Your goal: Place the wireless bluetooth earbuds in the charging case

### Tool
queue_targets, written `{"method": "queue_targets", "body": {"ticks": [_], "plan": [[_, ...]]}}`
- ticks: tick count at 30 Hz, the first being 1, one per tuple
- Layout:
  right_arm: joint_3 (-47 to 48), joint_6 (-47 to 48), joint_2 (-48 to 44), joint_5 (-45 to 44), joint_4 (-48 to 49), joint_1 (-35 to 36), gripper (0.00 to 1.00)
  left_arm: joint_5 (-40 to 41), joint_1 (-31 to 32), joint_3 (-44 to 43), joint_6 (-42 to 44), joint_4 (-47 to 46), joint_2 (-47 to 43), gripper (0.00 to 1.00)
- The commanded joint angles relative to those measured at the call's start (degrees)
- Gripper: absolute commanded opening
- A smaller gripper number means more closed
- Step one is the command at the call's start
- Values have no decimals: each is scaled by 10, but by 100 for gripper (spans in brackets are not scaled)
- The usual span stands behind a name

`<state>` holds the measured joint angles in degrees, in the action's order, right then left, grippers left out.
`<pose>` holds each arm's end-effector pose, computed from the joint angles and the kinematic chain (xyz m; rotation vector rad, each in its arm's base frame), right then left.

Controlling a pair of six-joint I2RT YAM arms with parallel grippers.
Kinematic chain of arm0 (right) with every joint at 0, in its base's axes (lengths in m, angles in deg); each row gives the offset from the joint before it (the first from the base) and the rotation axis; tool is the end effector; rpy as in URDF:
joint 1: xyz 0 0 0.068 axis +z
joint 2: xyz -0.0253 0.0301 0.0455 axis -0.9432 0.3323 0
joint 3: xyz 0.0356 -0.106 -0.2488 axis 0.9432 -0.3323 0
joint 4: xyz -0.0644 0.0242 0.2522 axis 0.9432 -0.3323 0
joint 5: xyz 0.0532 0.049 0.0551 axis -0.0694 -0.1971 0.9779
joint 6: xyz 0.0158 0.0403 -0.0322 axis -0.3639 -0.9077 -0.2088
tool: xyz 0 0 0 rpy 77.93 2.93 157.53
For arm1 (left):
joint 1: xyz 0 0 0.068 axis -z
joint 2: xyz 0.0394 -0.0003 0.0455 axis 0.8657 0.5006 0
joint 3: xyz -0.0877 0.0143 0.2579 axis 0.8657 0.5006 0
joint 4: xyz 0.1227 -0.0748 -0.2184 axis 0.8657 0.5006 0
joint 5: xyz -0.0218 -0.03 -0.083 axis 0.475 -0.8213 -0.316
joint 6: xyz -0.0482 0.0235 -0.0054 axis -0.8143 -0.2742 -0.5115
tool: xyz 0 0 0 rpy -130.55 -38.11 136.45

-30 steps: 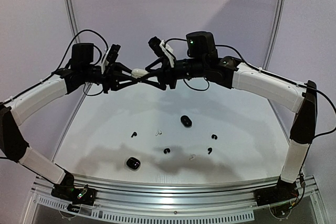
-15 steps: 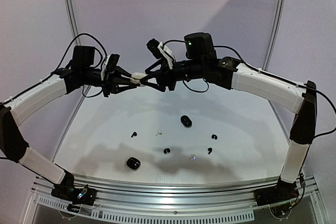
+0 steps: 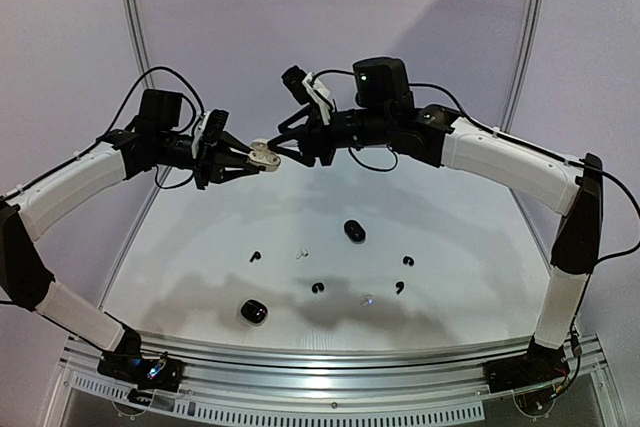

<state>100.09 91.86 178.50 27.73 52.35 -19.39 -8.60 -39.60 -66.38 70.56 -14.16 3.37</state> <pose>0.2714 0.3618 0.3881 -1.1759 1.4917 0.9567 0.2761 -0.1370 0.3417 1.5054 1.1195 -0.8930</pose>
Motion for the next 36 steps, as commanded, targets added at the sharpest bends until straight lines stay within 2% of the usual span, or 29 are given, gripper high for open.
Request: {"method": "queue_targets", "body": {"ticks": [1,5,7,22,29,33,36], "plan": [[14,-5,18,-13,-9,-3,54,-17,3,9,-81,-13,-12,0],[14,-14,18,18,2,-3,57,-24,1,23,-184,-55,-13,0],[14,-25,17,33,20,-7,57,-29,1,34,-208,-71,-16,0],[18,-46,25,24,5,-15,56,-36,1,50,-216,-95,-20,0],[10,-121,8,82,88,-33,58,-25,-1,59,-255,-117,-21,0],[-27,-200,-17,122,218,-55,59,-12,-1,65,-281,-138,-23,0],[-64,-280,-44,102,280,-80,59,1,-1,70,-300,-152,-25,0]]}}
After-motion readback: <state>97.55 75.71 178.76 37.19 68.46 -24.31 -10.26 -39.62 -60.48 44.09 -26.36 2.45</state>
